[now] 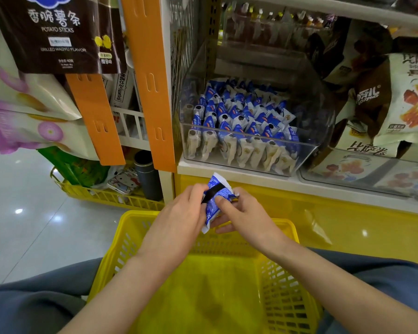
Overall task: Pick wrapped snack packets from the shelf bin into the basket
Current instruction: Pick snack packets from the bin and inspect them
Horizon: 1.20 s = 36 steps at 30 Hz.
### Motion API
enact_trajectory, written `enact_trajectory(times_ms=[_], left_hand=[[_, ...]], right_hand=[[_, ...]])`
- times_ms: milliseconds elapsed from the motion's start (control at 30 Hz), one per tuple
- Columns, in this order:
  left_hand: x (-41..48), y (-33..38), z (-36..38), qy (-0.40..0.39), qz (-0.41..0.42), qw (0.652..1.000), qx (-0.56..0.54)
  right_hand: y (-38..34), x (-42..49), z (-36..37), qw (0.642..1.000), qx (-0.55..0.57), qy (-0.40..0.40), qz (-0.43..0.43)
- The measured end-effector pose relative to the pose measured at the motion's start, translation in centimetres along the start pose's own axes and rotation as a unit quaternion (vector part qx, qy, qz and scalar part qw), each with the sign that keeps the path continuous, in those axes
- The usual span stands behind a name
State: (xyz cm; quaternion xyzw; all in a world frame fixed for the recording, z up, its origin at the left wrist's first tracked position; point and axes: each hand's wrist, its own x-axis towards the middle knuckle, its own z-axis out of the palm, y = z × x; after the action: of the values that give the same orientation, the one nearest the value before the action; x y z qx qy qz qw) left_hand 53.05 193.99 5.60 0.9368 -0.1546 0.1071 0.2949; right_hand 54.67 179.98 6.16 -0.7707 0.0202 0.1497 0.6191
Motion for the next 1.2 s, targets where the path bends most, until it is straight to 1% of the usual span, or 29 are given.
enact_trajectory(times_ms=[100,200,267,367,433,500,567,667,733,833,900,967,1033,1100,1133,1200], left_hand=[[0.1,0.1,-0.2,-0.009,0.029,0.998,0.06],[0.2,0.1,-0.4,0.026,0.059,0.992,0.108],[0.3,0.1,-0.5,0.036,0.07,0.989,0.125],[0.3,0.1,-0.5,0.028,0.075,0.989,0.126],[0.3,0.0,-0.5,0.02,0.048,0.994,0.099],[0.3,-0.2,-0.3,0.024,-0.003,0.999,0.027],[0.4,-0.7,0.1,0.039,-0.042,0.997,-0.05],[0.6,-1.0,0.4,0.057,-0.078,0.99,-0.106],[0.5,-1.0,0.3,0.045,-0.071,0.991,-0.108],[0.2,-0.9,0.3,0.026,-0.034,0.999,-0.023],[0.2,-0.7,0.3,0.028,-0.003,0.999,0.033],[0.2,-0.6,0.2,0.03,0.019,0.998,0.052],[0.3,-0.7,0.3,0.034,0.002,0.999,0.027],[0.6,-0.9,0.4,0.037,-0.04,0.998,-0.044],[0.6,-1.0,0.6,0.037,-0.057,0.995,-0.077],[0.6,-1.0,0.9,0.026,-0.069,0.992,-0.103]], right_hand=[[0.1,0.0,-0.1,1.0,0.007,-0.008,-0.001],[0.4,-0.1,0.2,1.0,0.006,-0.02,0.001],[0.6,-0.2,0.3,1.0,-0.024,-0.019,-0.005],[0.8,-0.1,0.3,0.996,-0.087,-0.015,-0.024],[0.8,-0.1,0.2,0.992,-0.12,-0.019,-0.043],[0.8,0.0,0.2,0.989,-0.135,-0.026,-0.058],[0.9,0.1,0.2,0.988,-0.138,-0.026,-0.067],[0.8,0.4,0.0,0.985,-0.154,-0.014,-0.077],[0.9,0.3,-0.1,0.975,-0.202,-0.005,-0.095],[1.1,-0.1,-0.3,0.939,-0.311,-0.001,-0.143],[1.3,-0.3,-0.2,0.93,-0.334,-0.005,-0.154],[1.3,-0.4,-0.2,0.931,-0.331,-0.008,-0.153],[1.3,-0.3,-0.2,0.935,-0.319,-0.007,-0.153],[1.3,-0.1,-0.2,0.943,-0.3,0.002,-0.143],[1.2,0.0,-0.3,0.949,-0.284,0.01,-0.134],[1.2,0.5,-0.6,0.964,-0.238,0.028,-0.115]])
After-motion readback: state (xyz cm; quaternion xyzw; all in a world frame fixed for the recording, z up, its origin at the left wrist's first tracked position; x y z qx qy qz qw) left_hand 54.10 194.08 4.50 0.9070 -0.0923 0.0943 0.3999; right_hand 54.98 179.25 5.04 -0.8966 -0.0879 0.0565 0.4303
